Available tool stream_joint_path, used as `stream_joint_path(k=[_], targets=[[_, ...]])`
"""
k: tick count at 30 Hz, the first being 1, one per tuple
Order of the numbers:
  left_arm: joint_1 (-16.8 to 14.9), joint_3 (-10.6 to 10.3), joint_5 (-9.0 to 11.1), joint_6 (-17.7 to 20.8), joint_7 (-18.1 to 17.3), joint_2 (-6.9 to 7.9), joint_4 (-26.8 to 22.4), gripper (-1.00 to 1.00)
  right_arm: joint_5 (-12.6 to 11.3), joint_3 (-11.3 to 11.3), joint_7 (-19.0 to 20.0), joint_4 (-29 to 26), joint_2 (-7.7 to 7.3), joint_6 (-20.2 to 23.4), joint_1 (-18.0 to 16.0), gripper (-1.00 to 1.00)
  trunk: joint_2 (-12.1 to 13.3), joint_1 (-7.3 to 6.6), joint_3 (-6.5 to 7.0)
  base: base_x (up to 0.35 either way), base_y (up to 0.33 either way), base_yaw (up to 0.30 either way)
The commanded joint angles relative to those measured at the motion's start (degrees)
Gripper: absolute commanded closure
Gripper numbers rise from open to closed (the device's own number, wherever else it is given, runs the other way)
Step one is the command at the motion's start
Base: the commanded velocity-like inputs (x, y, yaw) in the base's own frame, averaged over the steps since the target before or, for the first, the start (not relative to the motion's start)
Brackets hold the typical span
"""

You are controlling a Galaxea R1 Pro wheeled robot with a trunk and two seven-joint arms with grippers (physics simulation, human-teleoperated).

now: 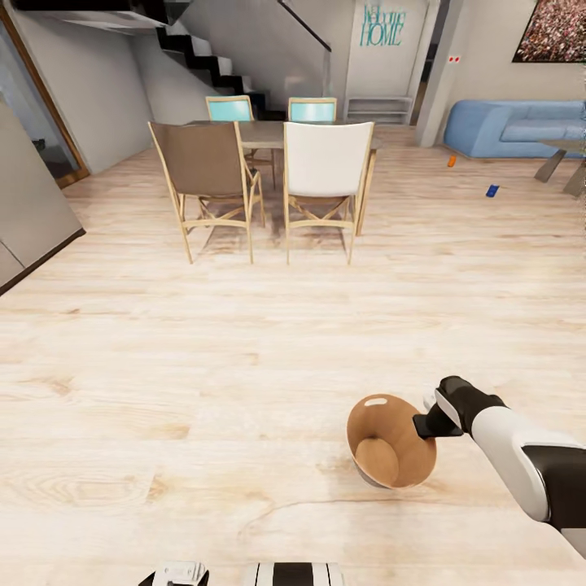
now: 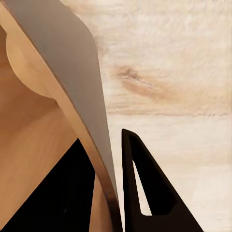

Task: Put the three can of soda from the living room inside the tash can in the kitchen.

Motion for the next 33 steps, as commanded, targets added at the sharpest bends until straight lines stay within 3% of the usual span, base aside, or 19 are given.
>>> stream_joint_path(k=[1, 28, 33], targets=[[-0.02, -0.02, -0.01, 0.02, 0.00, 0.00, -0.01, -1.00, 0.75, -0.22, 0.04, -0.16, 0.00, -1.11, 0.93, 1.00, 0.03, 0.01, 0.21, 0.000, 0.000, 0.000], [-0.02, -0.02, 0.05, 1.38, -0.14, 0.00, -0.19, -1.00, 0.63, -0.18, 0.04, -0.16, 0.02, -1.25, 1.11, 1.00, 0.40, -0.69, 6.19, 0.000, 0.000, 0.000], [-0.15, -0.02, 0.02, 1.53, -0.24, 0.05, -0.15, -1.00, 0.64, -0.14, 0.04, -0.07, 0.09, -3.45, 1.20, 1.00, 0.46, -0.82, 7.30, 0.000, 0.000, 0.000]])
